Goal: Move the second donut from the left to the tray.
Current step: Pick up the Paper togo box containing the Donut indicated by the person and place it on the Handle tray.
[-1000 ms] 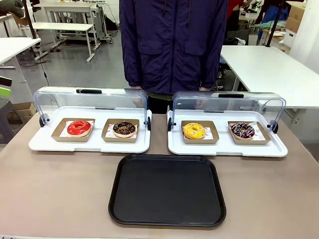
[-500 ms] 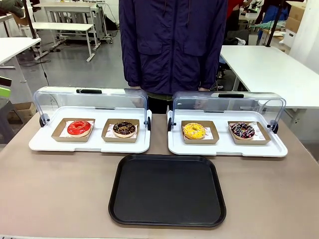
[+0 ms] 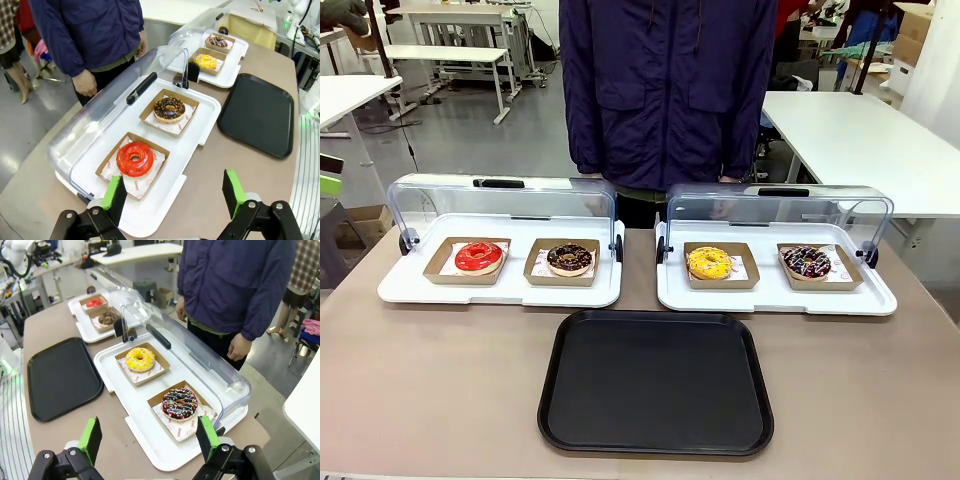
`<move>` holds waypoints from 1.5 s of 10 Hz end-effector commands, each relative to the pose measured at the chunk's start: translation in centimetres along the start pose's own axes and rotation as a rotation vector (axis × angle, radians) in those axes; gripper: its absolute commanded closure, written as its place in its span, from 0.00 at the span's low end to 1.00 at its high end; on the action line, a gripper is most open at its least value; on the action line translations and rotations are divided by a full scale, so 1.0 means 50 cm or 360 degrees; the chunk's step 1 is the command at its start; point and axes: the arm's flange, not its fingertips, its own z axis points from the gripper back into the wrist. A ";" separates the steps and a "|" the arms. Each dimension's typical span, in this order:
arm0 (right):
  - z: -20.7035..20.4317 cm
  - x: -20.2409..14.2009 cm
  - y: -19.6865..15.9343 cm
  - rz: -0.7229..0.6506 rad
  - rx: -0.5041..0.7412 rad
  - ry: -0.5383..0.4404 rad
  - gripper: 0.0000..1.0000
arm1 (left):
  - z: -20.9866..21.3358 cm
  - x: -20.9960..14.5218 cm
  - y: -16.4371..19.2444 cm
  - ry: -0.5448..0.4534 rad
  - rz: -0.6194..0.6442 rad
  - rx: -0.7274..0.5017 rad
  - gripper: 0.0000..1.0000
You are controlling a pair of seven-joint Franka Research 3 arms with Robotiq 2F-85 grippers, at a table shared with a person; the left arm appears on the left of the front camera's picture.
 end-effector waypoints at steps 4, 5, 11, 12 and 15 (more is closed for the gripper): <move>-0.001 0.003 -0.001 0.0015 0.0002 -0.0022 0.00 | -0.002 0.000 0.000 -0.0011 -0.0004 -0.0011 0.00; -0.001 0.003 -0.001 0.0015 0.0002 -0.0022 0.00 | -0.002 0.000 0.000 -0.0011 -0.0004 -0.0011 0.00; -0.001 0.003 -0.001 0.0015 0.0002 -0.0022 0.00 | -0.002 0.000 0.000 -0.0011 -0.0004 -0.0011 0.00; -0.001 0.003 -0.001 0.0015 0.0002 -0.0022 0.00 | -0.002 0.000 0.000 -0.0011 -0.0004 -0.0011 0.00; -0.001 0.003 -0.001 0.0015 0.0002 -0.0022 0.00 | -0.002 0.000 0.000 -0.0011 -0.0004 -0.0011 0.00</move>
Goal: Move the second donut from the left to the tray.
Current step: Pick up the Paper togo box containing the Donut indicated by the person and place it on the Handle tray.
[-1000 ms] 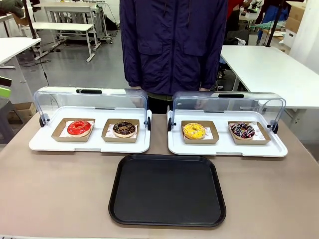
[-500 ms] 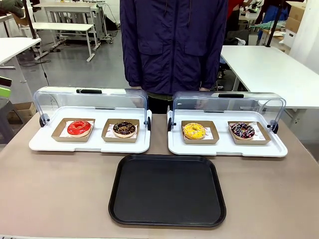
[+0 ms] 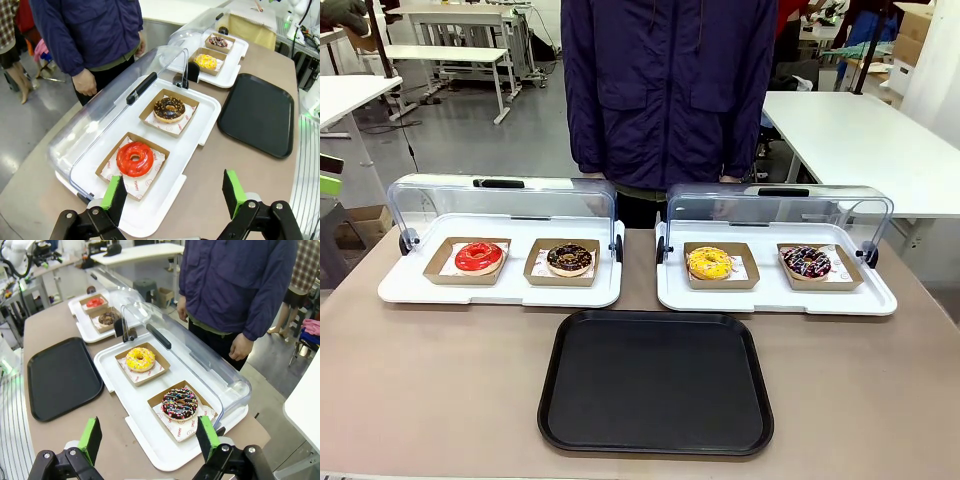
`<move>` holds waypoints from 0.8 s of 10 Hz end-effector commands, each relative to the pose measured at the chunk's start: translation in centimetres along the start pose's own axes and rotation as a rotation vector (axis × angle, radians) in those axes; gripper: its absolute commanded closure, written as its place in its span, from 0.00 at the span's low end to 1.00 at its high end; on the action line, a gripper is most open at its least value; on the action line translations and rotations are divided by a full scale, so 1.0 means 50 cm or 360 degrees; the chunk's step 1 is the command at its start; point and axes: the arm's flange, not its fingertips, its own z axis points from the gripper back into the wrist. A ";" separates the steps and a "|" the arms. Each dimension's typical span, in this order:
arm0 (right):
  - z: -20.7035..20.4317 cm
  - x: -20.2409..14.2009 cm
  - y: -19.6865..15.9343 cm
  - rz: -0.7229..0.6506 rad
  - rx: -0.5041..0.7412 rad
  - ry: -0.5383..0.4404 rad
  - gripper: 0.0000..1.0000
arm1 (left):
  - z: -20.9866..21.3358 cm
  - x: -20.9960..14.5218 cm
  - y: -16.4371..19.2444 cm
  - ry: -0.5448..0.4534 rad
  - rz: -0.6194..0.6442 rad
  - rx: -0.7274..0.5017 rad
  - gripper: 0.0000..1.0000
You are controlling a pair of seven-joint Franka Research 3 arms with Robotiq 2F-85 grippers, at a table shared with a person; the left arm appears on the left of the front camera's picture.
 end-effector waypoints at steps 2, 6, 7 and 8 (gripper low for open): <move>-0.001 0.004 -0.001 0.0016 0.0001 -0.0022 0.00 | -0.002 0.000 0.000 -0.0011 -0.0004 -0.0011 0.00; -0.001 0.004 -0.001 0.0016 0.0001 -0.0022 0.00 | -0.002 0.000 0.000 -0.0011 -0.0004 -0.0011 0.00; -0.001 0.004 -0.001 0.0016 0.0001 -0.0022 0.00 | -0.002 0.000 0.000 -0.0011 -0.0004 -0.0011 0.00; -0.001 0.004 -0.001 0.0016 0.0001 -0.0022 0.00 | -0.002 0.000 0.000 -0.0011 -0.0004 -0.0011 0.00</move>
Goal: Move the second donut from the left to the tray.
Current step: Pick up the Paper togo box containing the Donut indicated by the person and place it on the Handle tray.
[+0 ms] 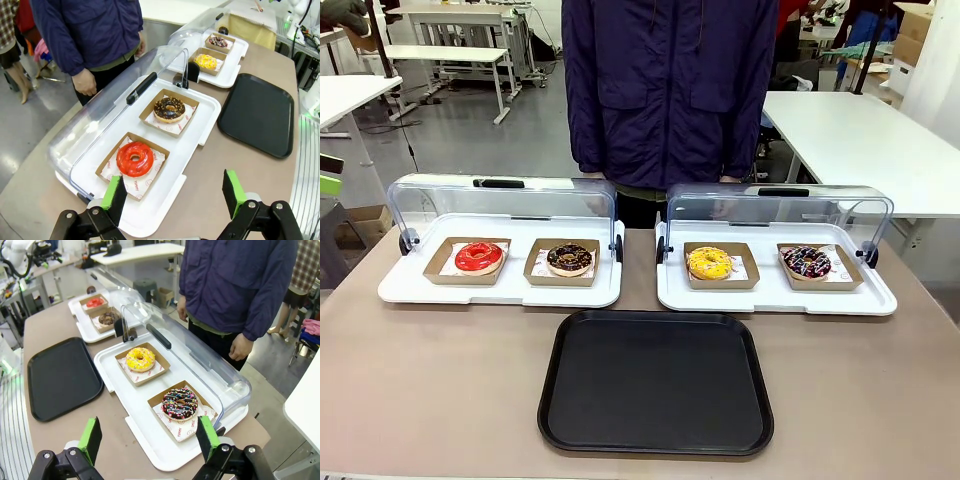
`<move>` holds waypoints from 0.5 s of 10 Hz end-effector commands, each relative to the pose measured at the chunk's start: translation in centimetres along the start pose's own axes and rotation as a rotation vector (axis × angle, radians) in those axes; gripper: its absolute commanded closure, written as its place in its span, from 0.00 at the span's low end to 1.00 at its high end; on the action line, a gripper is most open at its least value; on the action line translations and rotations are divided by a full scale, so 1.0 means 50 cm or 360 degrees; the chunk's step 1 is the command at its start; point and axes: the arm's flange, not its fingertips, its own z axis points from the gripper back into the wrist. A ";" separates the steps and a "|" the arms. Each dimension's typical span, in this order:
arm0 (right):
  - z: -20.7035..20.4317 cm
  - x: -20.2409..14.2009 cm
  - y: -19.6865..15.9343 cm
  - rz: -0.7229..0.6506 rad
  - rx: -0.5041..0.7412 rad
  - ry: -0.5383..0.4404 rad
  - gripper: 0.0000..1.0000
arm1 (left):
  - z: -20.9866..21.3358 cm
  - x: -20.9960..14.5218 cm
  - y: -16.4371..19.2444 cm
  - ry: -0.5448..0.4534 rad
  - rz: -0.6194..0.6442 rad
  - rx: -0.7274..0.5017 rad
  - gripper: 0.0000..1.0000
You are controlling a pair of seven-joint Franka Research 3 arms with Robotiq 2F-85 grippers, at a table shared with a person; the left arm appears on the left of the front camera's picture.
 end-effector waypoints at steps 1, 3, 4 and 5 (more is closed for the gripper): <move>-0.001 0.004 -0.001 0.0016 0.0001 -0.0022 0.00 | -0.002 0.000 0.000 -0.0011 -0.0004 -0.0011 0.00; -0.001 0.004 -0.001 0.0016 0.0001 -0.0022 0.00 | -0.002 0.000 0.000 -0.0011 -0.0004 -0.0011 0.00; -0.001 0.004 -0.001 0.0016 0.0001 -0.0022 0.00 | -0.002 0.000 0.000 -0.0011 -0.0004 -0.0011 0.00; -0.001 0.004 -0.001 0.0016 0.0001 -0.0022 0.00 | -0.002 0.000 0.000 -0.0011 -0.0004 -0.0011 0.00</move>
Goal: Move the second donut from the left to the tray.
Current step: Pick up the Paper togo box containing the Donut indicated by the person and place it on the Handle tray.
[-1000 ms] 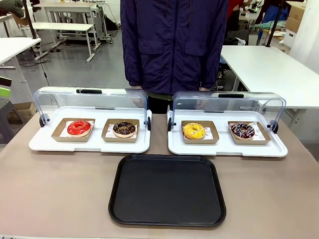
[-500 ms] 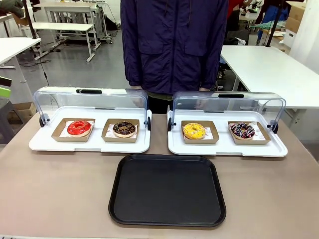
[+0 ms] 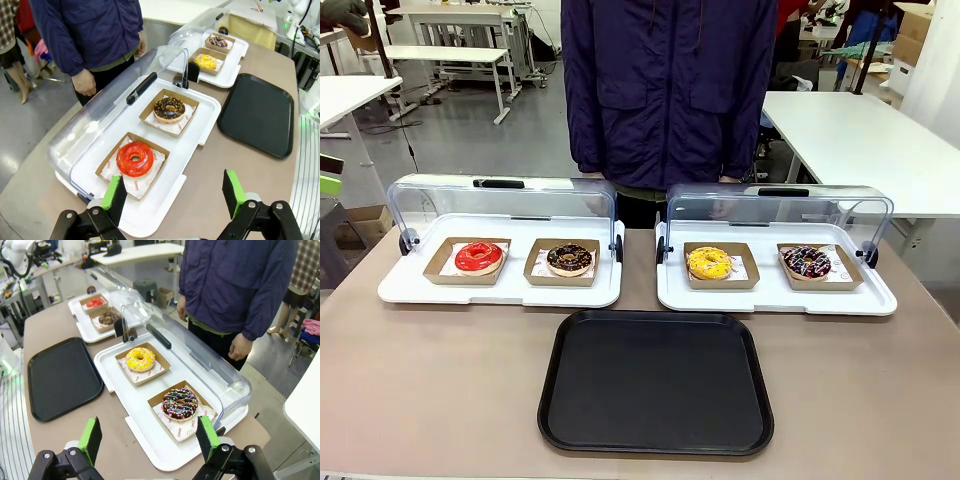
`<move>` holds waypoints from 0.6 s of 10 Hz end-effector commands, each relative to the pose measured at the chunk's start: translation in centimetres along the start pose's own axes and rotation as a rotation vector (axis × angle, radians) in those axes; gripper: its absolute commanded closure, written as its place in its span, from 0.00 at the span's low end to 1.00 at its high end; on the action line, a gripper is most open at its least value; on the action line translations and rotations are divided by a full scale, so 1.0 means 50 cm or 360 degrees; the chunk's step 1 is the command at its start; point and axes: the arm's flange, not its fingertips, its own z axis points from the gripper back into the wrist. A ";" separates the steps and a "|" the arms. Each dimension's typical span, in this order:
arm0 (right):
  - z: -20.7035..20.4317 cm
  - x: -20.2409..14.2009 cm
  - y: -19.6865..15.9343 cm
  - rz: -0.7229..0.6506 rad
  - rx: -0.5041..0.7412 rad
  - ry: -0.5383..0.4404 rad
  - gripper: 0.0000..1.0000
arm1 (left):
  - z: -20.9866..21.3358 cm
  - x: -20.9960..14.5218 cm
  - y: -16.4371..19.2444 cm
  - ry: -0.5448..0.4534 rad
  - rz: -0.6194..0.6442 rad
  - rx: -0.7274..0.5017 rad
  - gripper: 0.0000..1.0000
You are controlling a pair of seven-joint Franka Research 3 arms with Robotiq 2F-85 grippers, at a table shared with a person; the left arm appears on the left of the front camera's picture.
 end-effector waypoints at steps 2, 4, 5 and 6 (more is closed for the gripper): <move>-0.001 0.004 -0.001 0.0016 0.0000 -0.0022 0.00 | -0.002 0.000 0.000 -0.0011 -0.0004 -0.0011 0.00; -0.001 0.004 -0.001 0.0016 0.0000 -0.0022 0.00 | -0.002 0.000 0.000 -0.0011 -0.0004 -0.0011 0.00; -0.001 0.004 -0.001 0.0016 0.0000 -0.0022 0.00 | -0.002 0.000 0.000 -0.0011 -0.0004 -0.0011 0.00; -0.001 0.004 -0.001 0.0016 0.0000 -0.0022 0.00 | -0.002 0.000 0.000 -0.0011 -0.0004 -0.0011 0.00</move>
